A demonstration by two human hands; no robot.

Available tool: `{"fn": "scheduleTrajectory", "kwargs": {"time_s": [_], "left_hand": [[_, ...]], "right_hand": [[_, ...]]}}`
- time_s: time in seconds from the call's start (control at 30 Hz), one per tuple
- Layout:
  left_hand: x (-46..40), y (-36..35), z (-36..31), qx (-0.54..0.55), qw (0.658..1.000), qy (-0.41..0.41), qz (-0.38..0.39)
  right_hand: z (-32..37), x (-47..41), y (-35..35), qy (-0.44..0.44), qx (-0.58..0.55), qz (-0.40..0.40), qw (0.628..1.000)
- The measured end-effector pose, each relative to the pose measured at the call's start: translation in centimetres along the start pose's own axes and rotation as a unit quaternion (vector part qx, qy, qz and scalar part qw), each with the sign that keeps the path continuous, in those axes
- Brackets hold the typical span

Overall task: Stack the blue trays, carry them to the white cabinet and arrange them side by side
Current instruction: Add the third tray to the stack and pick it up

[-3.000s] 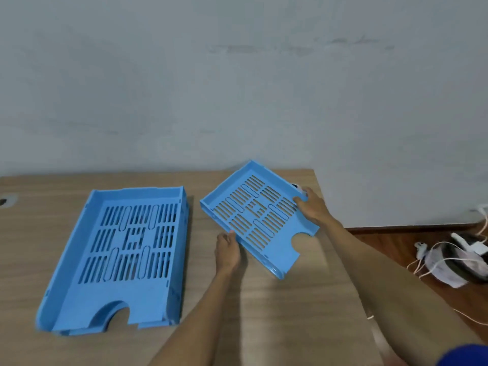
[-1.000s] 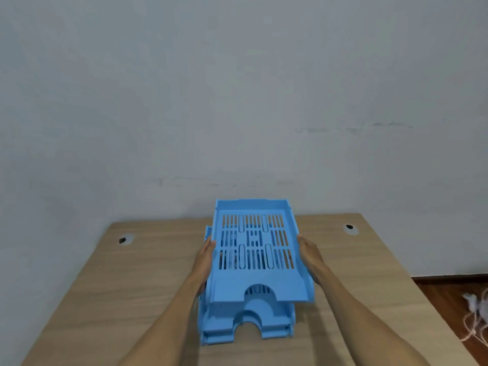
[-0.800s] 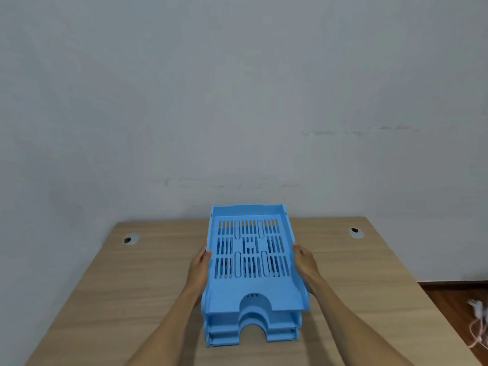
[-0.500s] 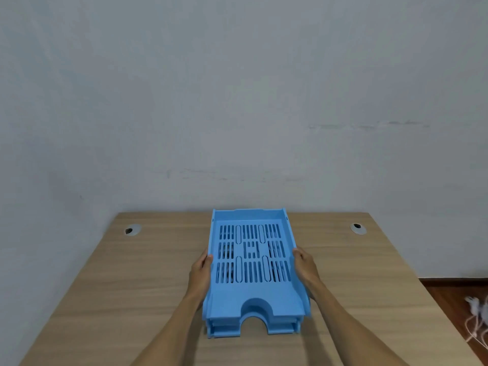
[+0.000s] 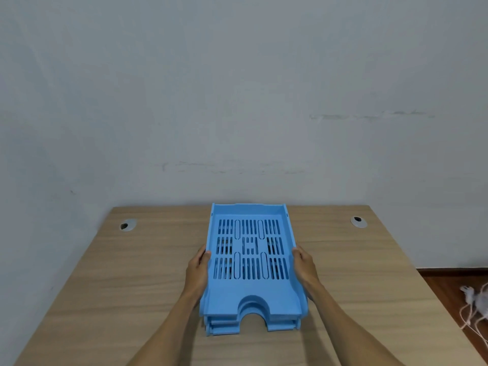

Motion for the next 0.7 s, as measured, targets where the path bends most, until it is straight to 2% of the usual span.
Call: {"fn": "scheduleTrajectory", "kwargs": {"time_s": [0.37, 0.53, 0.7], "left_hand": [[-0.5, 0.2, 0.6, 0.009, 1.0, 0.011, 0.002], [-0.5, 0.4, 0.5, 0.035, 0.998, 0.045, 0.003], [-0.2, 0.6, 1.5, 0.055, 0.996, 0.07, -0.005]], "right_hand": [[-0.7, -1.9, 0.2, 0.005, -0.06, 0.016, 0.998], [-1.0, -1.4, 0.3, -0.003, -0.083, 0.031, 0.996], [-5.9, -4.8, 0.2, -0.043, -0.141, 0.077, 0.986]]}}
Point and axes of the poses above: each hand's wrist, its own x-axis away from the middle knuckle, its own y-axis out of the back of the hand, z = x × y, the point moved 4 cm from there along -x, towards the middle knuckle, and after that the axes turned 9 degrees about x, right-handed, at the moved point
